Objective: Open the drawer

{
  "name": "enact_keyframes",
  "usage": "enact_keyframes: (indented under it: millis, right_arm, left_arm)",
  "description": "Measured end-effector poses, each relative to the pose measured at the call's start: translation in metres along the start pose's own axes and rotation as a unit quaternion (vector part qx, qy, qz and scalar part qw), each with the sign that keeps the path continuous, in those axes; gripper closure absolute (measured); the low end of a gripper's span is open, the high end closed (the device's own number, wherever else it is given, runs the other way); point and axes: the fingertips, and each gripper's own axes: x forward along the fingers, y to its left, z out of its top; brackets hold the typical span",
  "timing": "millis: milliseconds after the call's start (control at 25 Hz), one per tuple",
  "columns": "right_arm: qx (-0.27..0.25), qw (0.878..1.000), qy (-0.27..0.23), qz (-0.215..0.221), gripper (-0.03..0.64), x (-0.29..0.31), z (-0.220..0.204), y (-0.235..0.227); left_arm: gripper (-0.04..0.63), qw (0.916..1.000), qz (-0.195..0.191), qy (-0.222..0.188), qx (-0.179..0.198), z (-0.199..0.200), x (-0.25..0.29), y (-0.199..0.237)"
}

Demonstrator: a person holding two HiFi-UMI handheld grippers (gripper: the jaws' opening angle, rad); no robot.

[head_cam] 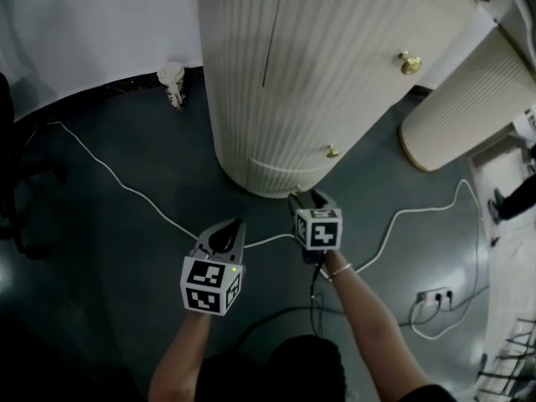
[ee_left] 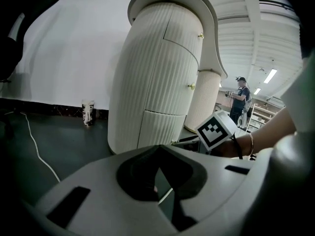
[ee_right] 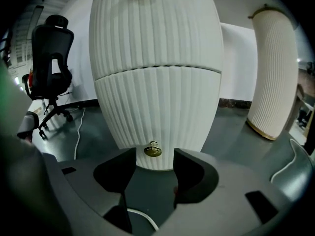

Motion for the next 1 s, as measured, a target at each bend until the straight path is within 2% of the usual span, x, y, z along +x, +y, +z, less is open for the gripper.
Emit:
enact_keyframes:
  millis: [280,360,480,800,1000]
  right_arm:
    - [-0.005,1.0,-0.011,-0.003,0.395,0.011,0.004,0.002]
    - [-0.007,1.0,-0.018,-0.013,0.455,0.012,0.008,0.0]
    - [-0.007,1.0,-0.01,-0.009,0.507,0.014,0.003,0.005]
    - [-0.022,0.999,-0.016,0.017,0.515,0.006,0.007,0.019]
    - [-0.038,0.999,-0.007,0.01,0.517,0.005,0.004,0.016]
  left_arm:
    - [0.592,0.9999,0.016,-0.001,0.004,0.001,0.003,0.007]
    - [0.592,0.9998,0.018,-0.001,0.013,0.001,0.004,0.007]
    - [0.592,0.9996,0.02,-0.001,0.018,0.002,0.003,0.006]
    - [0.592,0.9994,0.027,-0.007,0.022,0.004,-0.003,0.01]
    - [0.592,0.9987,0.032,-0.01,0.039,0.007,-0.004,0.008]
